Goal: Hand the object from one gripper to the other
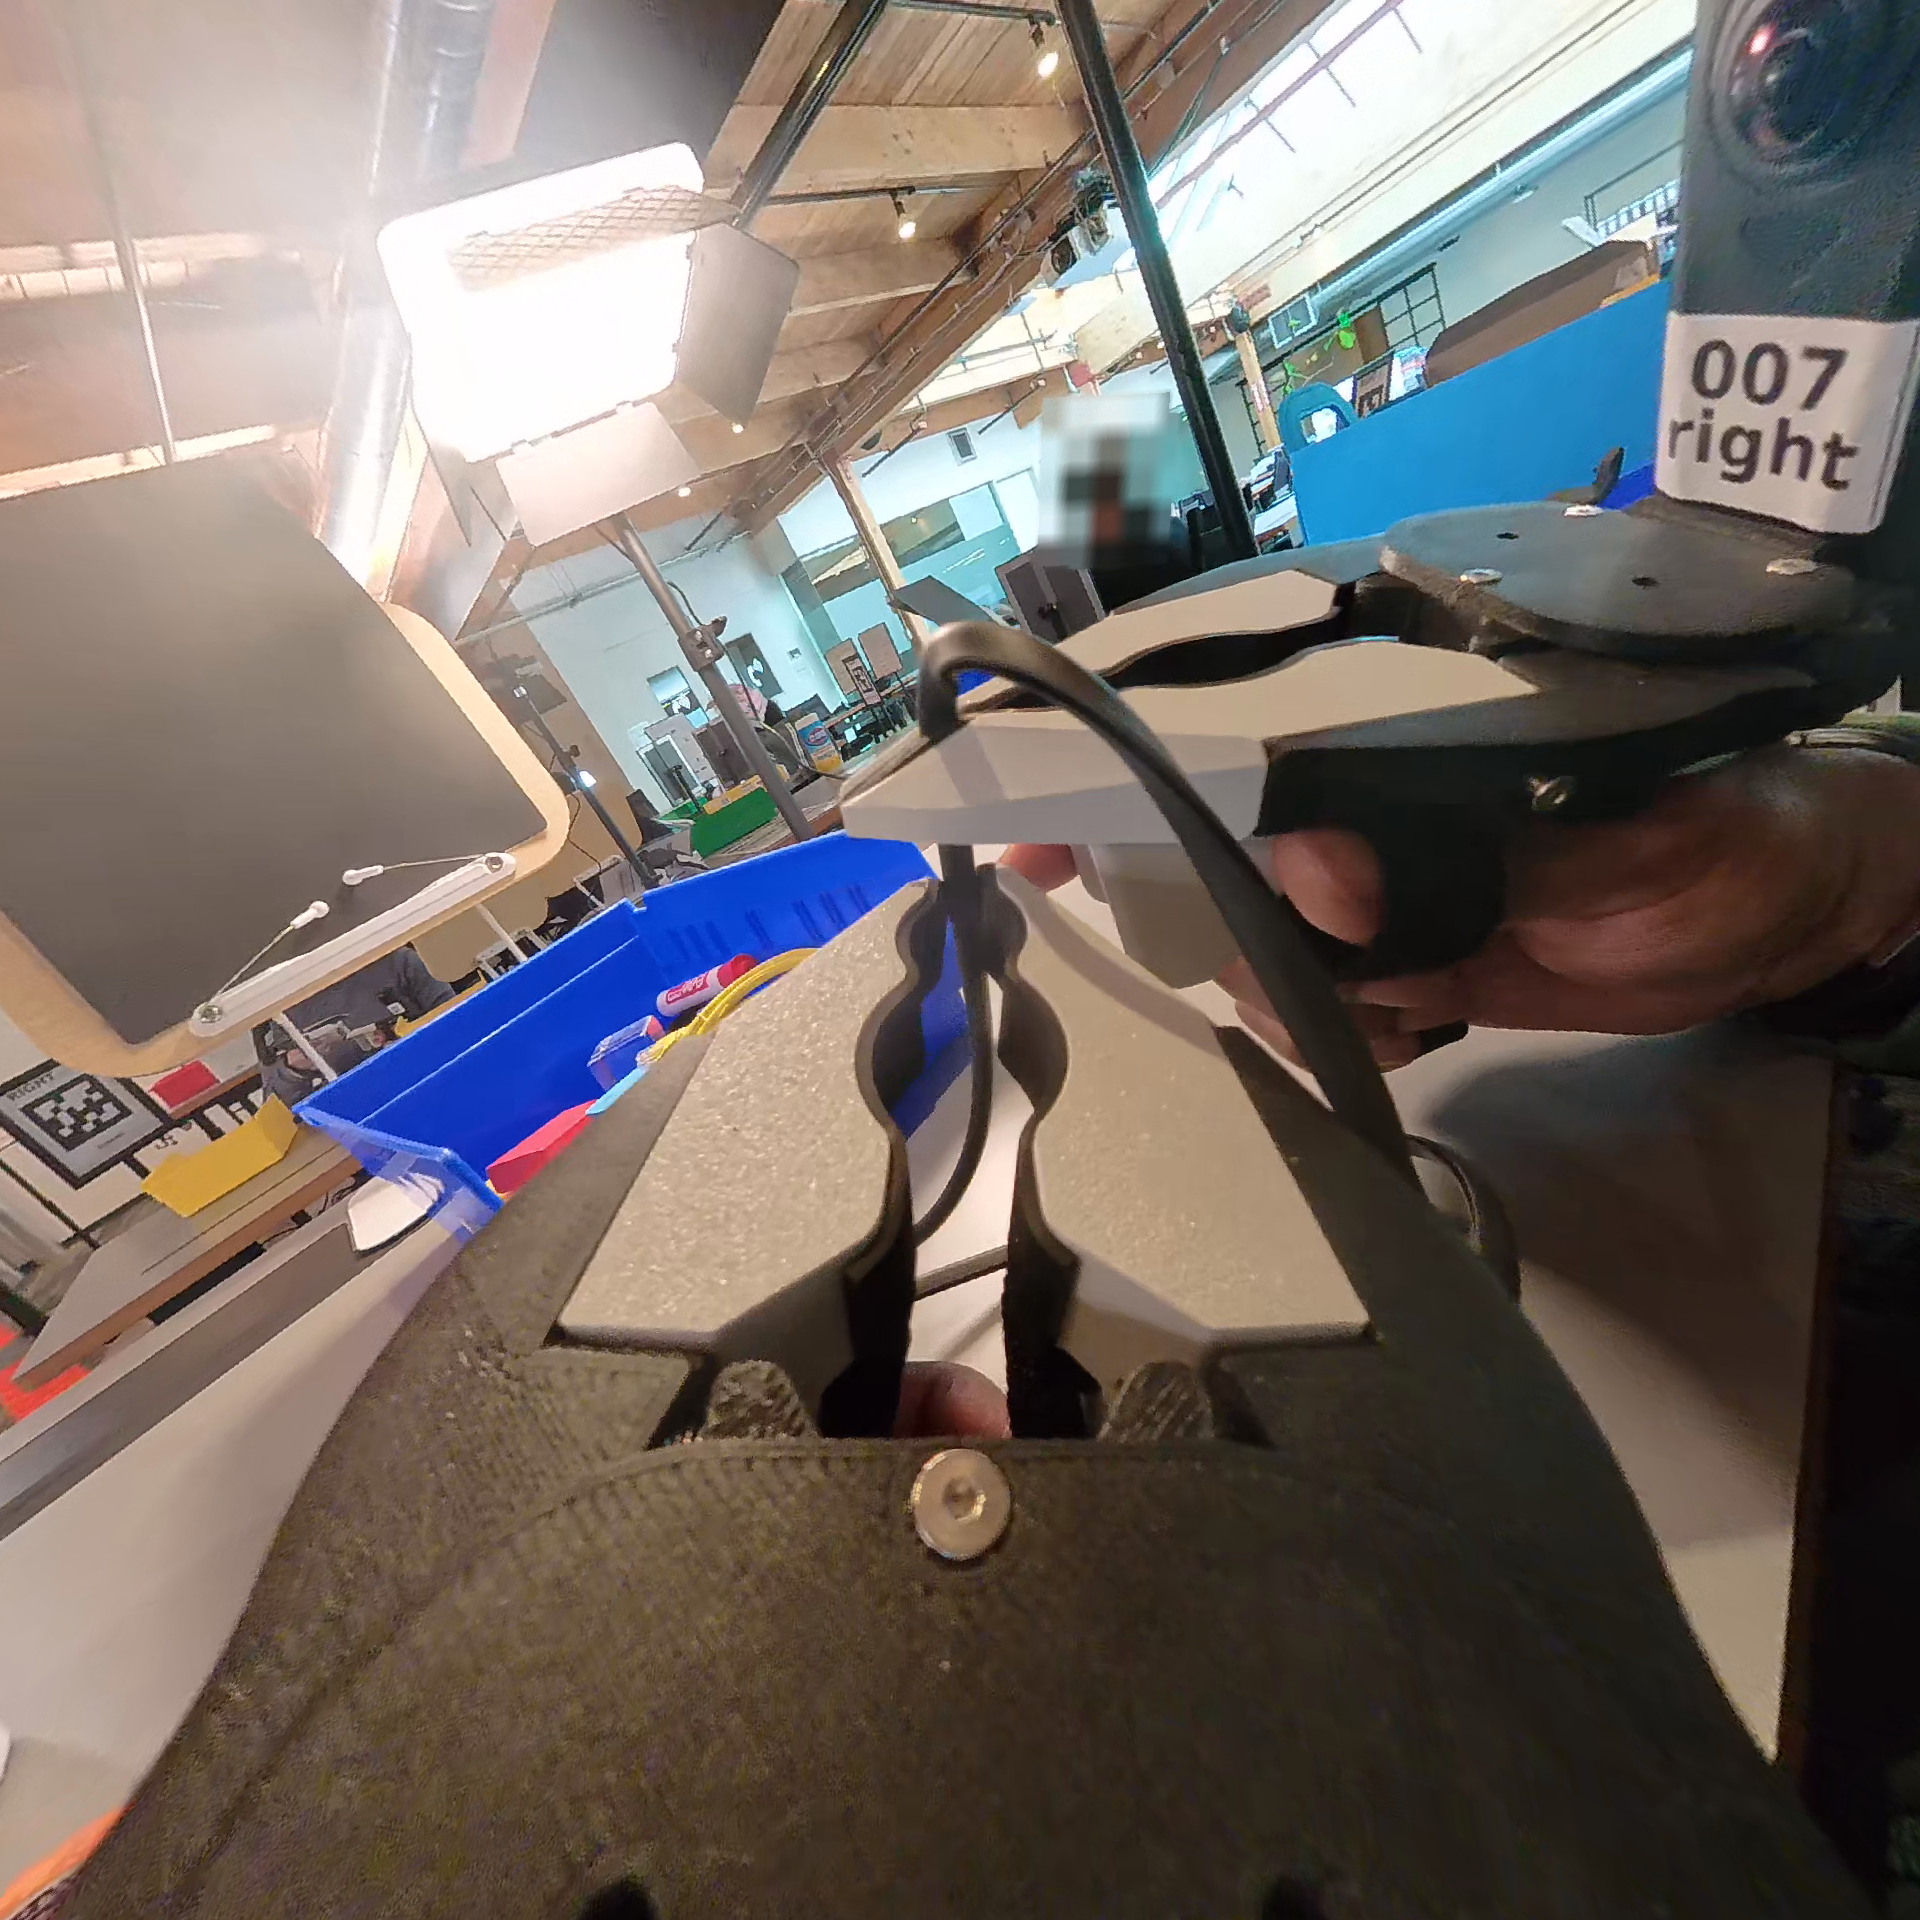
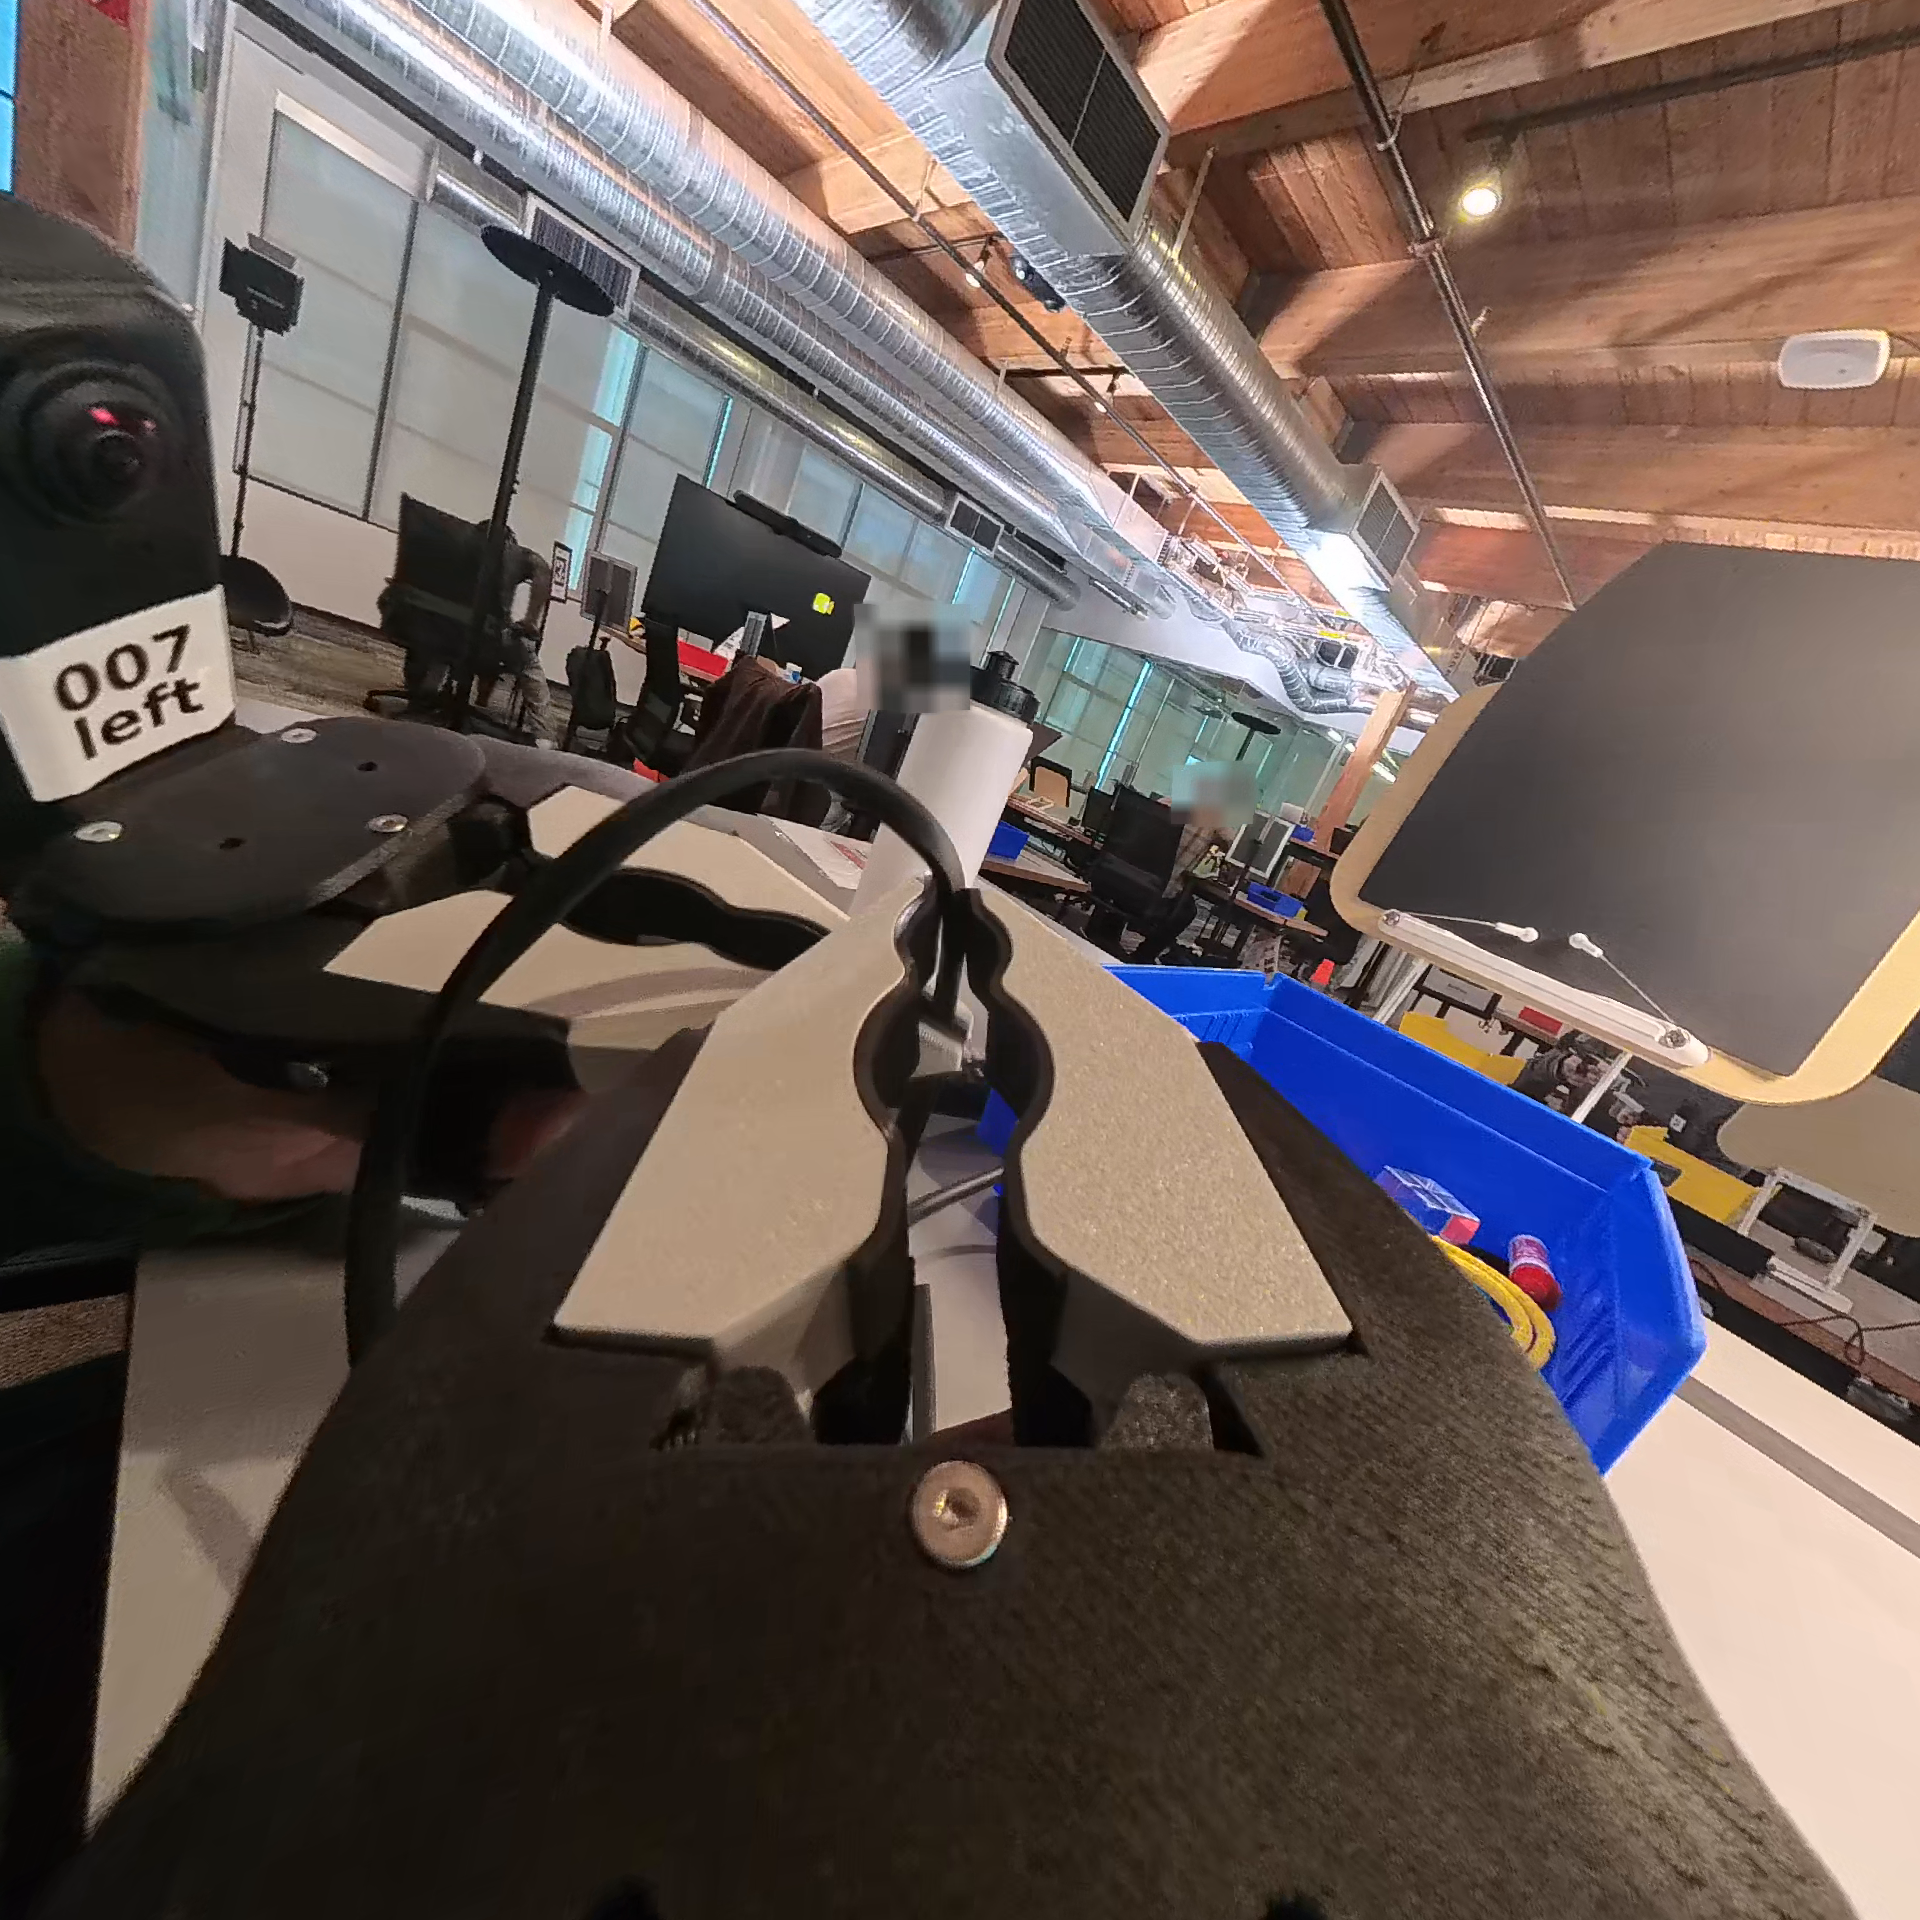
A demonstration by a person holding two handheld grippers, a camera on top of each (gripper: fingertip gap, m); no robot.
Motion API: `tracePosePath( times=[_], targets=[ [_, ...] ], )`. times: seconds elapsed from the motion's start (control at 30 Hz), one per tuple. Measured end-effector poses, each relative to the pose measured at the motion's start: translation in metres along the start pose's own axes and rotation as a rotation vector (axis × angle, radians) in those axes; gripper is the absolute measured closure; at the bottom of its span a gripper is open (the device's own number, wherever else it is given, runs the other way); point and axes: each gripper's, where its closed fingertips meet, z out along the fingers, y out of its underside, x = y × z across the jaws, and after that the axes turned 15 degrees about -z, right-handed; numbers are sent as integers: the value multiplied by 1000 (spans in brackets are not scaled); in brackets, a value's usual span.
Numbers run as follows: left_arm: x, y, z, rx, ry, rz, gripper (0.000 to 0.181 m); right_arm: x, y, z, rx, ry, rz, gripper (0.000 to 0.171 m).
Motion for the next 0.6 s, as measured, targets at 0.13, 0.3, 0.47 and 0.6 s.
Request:
tracePosePath(
  times=[0.13, 0.3, 0.47, 0.6],
  targets=[
    [-7, -2, -2, 9, -31, -22, 176, -1, 3, 1, -21, 9, -34, 164],
    [-23, -4, -4, 18, -96, -77, 176, 3, 1, 0, -20, 35, -56, 159],
    [-36, -8, -7, 51, -131, -154, 176, 3, 6, 1, -51, 42, -77, 159],
    [-38, -17, -11, 105, -112, -205, 176, -2, 17, 5, -116, 26, -133, 159]
  ],
)
